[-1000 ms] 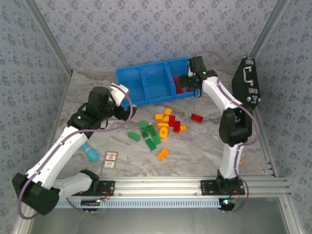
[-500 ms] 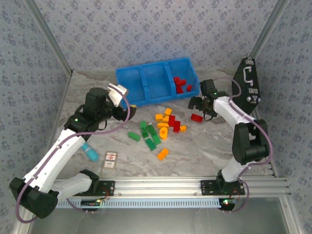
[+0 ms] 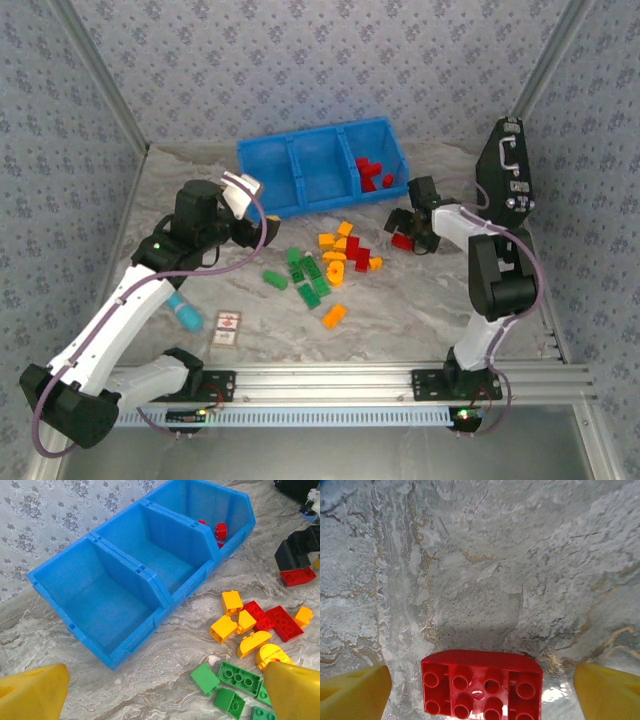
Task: Sort the legos into containers by color
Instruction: Pick up the lego from the middle-right of the table.
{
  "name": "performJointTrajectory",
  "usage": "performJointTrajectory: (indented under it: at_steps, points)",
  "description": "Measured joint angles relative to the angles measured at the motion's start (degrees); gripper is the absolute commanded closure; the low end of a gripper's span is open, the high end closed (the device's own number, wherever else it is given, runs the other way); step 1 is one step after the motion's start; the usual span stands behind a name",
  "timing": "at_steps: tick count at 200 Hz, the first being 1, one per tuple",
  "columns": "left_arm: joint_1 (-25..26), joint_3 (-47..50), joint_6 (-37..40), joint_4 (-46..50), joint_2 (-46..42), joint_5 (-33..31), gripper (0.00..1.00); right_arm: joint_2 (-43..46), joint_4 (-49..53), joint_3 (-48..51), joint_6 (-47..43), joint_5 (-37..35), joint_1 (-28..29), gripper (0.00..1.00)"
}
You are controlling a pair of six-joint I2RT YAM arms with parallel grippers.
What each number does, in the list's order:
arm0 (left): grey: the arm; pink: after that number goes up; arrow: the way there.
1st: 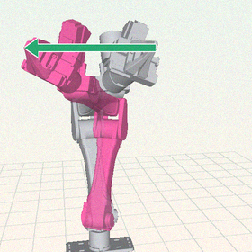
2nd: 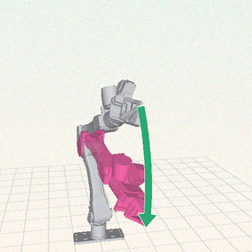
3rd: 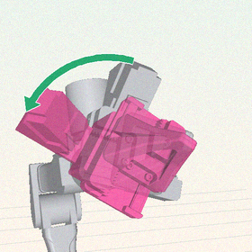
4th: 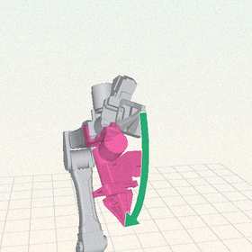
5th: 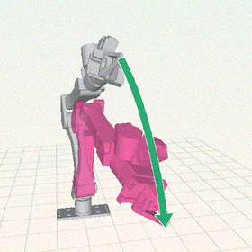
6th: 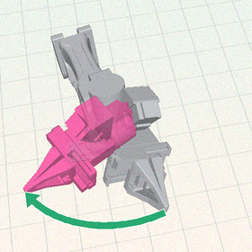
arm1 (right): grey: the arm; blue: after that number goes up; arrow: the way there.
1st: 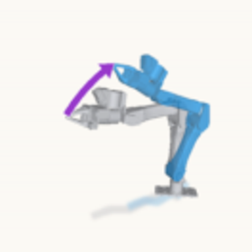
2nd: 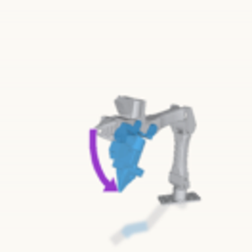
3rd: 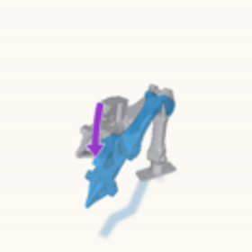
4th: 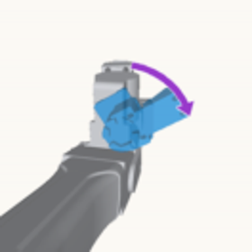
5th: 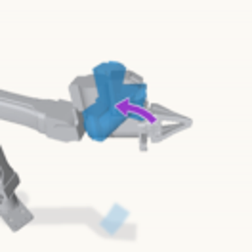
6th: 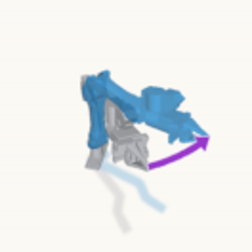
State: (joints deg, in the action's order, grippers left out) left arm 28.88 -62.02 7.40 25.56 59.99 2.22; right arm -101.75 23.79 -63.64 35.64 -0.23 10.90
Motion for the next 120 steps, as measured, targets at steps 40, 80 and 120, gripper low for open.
performJointTrajectory:
  at_steps: [40,80,120]
  points:
    - [0.0,0.0,0.0,0.1,0.0,-0.1,0.0,-1.9,-0.8,0.1,0.6,-0.3,0.8,0.13]
    - [0.0,0.0,0.0,0.2,0.2,-0.1,0.0,-2.5,0.4,0.0,0.7,-4.4,1.7,0.31]
    - [0.0,0.0,0.0,0.7,0.5,-0.1,0.0,-2.8,0.8,-0.8,-0.5,-6.8,3.8,0.48]
